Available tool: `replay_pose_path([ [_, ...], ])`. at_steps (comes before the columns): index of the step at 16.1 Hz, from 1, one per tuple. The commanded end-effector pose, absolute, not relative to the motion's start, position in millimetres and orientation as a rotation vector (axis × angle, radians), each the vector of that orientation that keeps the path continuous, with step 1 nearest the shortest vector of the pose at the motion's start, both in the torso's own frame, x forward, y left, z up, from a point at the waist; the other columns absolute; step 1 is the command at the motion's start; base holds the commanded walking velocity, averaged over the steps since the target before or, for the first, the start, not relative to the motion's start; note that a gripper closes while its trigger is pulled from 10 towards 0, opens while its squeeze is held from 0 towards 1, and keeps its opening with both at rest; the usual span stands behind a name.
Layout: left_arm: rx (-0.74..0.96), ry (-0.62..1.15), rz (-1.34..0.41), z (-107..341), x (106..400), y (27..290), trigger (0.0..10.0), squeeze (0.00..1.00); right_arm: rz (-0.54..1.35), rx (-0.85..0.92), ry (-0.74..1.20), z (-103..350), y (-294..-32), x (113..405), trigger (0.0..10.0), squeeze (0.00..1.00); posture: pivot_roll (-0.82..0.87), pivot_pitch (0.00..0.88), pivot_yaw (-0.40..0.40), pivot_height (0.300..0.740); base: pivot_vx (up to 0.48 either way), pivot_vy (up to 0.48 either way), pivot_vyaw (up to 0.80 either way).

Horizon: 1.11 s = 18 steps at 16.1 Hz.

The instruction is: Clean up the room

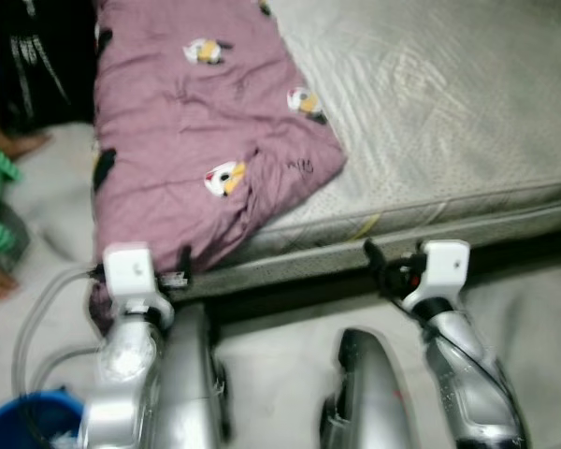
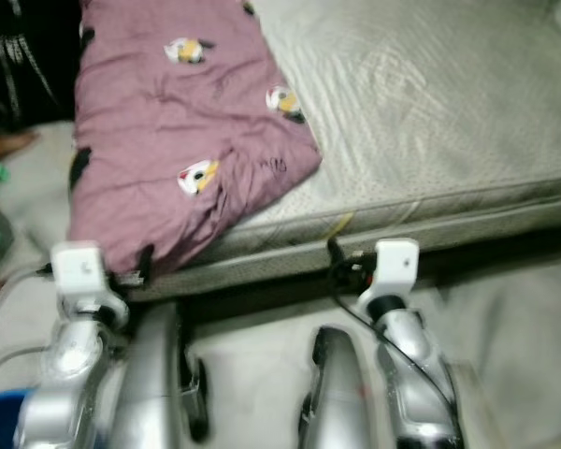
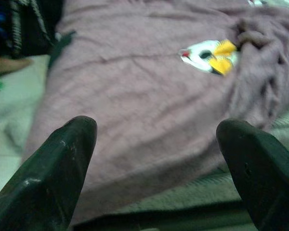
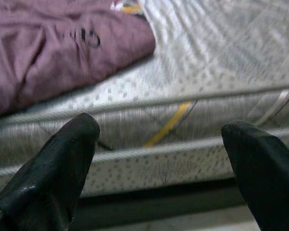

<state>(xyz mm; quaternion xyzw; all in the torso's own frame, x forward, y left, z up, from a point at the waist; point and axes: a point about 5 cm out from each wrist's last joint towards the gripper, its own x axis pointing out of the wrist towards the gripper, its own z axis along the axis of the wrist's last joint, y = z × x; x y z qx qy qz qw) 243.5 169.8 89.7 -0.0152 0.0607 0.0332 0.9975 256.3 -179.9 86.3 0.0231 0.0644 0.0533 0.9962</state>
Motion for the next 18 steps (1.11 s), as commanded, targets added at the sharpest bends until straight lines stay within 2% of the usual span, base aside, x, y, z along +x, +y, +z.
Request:
replay_pose_path([
  [1, -0.026, 0.112, 0.070, 92.9, 244.1, 172.7, 10.0, 0.00, 0.123, 0.053, 0.127, 87.4, -177.9, 256.0, 10.0, 0.00, -0.03, 0.209, -0.040, 0.561, 0.000, 0.000, 0.55],
  [9, -0.022, 0.117, 0.063, 93.3, 244.8, 172.3, 10.0, 0.00, 0.177, 0.075, 0.141, 86.3, -172.5, 255.6, 10.0, 0.00, -0.03, 0.219, -0.039, 0.561, 0.000, 0.000, 0.07],
  [17, -0.016, 0.116, 0.059, 93.7, 247.0, 170.7, 10.0, 0.00, 0.209, 0.090, 0.142, 86.9, -170.1, 255.2, 10.0, 0.00, -0.04, 0.219, -0.037, 0.561, 0.000, 0.000, 0.75],
  [18, -0.017, 0.115, 0.056, 93.9, 247.1, 170.8, 10.0, 0.00, 0.205, 0.103, 0.143, 86.5, -170.2, 255.4, 10.0, 0.00, -0.04, 0.220, -0.038, 0.561, 0.000, 0.000, 0.00],
])
